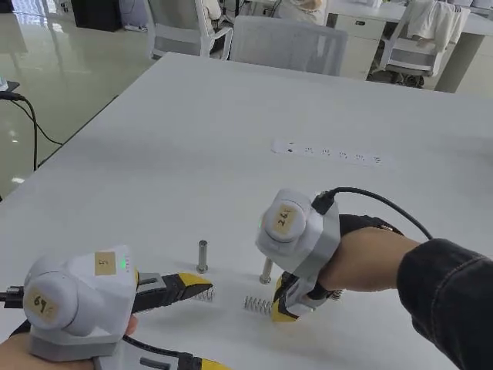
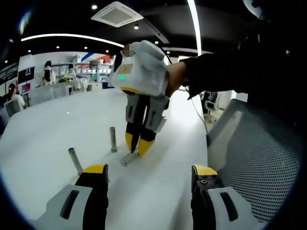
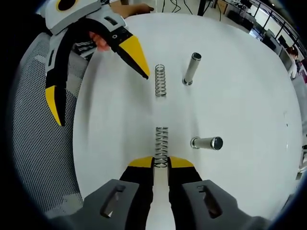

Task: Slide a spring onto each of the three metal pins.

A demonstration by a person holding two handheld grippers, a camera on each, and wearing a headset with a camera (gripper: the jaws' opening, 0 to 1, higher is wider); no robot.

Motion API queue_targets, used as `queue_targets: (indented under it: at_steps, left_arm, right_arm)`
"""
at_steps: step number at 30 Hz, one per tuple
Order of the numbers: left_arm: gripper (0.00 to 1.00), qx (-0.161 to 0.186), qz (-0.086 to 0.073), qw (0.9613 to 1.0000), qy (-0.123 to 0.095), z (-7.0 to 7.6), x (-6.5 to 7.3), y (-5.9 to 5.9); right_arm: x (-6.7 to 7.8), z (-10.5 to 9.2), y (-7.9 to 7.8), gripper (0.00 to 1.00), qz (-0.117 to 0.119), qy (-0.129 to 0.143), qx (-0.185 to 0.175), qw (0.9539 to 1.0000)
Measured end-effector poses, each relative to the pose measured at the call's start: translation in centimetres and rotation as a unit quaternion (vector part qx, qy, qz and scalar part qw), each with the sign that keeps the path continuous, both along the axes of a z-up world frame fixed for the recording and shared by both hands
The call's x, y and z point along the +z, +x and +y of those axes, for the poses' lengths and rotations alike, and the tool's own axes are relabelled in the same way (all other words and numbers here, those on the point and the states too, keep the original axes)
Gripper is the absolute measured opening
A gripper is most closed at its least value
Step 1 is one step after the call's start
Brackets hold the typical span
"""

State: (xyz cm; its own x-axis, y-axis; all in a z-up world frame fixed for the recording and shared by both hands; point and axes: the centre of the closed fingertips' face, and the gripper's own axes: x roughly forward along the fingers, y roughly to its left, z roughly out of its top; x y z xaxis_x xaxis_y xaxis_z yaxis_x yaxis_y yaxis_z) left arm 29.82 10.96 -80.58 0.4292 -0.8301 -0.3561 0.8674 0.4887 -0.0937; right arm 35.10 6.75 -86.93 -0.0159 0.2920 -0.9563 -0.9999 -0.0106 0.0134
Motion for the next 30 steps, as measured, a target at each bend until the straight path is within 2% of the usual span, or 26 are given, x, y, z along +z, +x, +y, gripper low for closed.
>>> queue_targets:
  at_steps: [3, 5, 9, 24, 30]
  left_arm:
    - [0.66, 0.0, 0.0, 1.0, 0.0, 0.0, 0.0, 0.0]
    - [0.66, 0.0, 0.0, 1.0, 0.0, 0.0, 0.0, 0.0]
    - [0.65, 0.0, 0.0, 1.0, 0.001, 0.1, 0.0, 0.0]
    - [0.63, -0.008, -0.007, 0.9999, 0.001, -0.3, 0.3, 0.3]
    - [0.56, -0.01, -0.016, 0.9998, 0.004, -0.4, 0.6, 0.5]
  right_arm:
    - [0.0, 0.0, 0.0, 0.08, -0.001, 0.001, -0.003, 1.0]
    - [0.1, 0.1, -0.4, 0.08, 0.009, 0.005, -0.007, 0.9999]
    - [0.6, 0.0, -0.7, 0.08, 0.006, 0.004, -0.002, 1.0]
    - [4.5, 0.1, -2.4, 0.08, 0.002, 0.015, 0.034, 0.9993]
    - [5.5, 0.2, -3.2, 0.08, 0.006, 0.016, 0.049, 0.9986]
